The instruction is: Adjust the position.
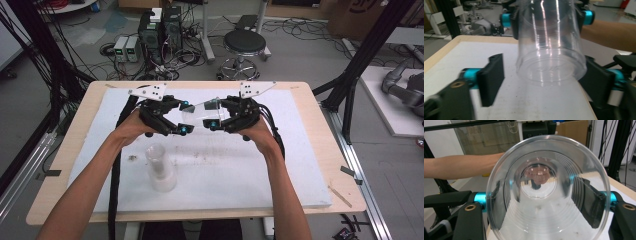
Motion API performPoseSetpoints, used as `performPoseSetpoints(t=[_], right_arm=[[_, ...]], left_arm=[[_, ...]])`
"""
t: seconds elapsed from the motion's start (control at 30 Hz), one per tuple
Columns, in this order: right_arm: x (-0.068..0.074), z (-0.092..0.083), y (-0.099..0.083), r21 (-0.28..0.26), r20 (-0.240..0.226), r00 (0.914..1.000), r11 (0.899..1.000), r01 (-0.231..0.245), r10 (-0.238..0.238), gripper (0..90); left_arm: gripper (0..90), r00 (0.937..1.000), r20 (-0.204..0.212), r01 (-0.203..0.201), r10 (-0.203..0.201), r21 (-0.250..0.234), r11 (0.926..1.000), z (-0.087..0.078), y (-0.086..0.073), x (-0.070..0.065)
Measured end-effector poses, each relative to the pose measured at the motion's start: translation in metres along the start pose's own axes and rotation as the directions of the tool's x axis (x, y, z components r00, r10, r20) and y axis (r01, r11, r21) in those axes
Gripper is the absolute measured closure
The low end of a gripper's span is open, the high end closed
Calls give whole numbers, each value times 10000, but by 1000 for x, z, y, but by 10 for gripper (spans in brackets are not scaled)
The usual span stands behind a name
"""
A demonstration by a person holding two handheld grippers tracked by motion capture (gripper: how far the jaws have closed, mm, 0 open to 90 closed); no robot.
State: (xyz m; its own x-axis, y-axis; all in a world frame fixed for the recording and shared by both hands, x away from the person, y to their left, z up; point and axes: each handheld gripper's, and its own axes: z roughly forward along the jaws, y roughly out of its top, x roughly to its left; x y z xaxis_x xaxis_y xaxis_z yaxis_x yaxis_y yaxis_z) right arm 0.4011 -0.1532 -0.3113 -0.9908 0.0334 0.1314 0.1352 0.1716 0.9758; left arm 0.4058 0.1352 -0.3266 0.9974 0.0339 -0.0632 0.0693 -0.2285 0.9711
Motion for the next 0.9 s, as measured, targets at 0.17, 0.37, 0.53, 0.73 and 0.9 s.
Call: performPoseSetpoints(t=[0.17,0.37,0.53,0.73,0.9], right_arm=[[-1,-2,0,23,83,10000,10000,11,-11,312],[-1,-4,0,120,274,9996,9999,4,-7,312],[-1,-9,1,114,557,9984,9999,-21,14,311],[-2,-16,1,201,1220,9921,9993,-318,291,311],[-4,-20,0,738,1959,9796,9955,-593,438,311]], left_arm=[[56,9992,-293,280,-278,58,9996,-4,0,2],[57,9977,-589,331,-324,103,9994,-10,1,1],[57,9887,-1037,1134,-1087,414,9927,-26,5,-3],[57,9654,-2278,1460,-1266,702,9868,-44,5,-8],[57,9180,-3741,1780,-1320,911,9798,-63,1,-15]])
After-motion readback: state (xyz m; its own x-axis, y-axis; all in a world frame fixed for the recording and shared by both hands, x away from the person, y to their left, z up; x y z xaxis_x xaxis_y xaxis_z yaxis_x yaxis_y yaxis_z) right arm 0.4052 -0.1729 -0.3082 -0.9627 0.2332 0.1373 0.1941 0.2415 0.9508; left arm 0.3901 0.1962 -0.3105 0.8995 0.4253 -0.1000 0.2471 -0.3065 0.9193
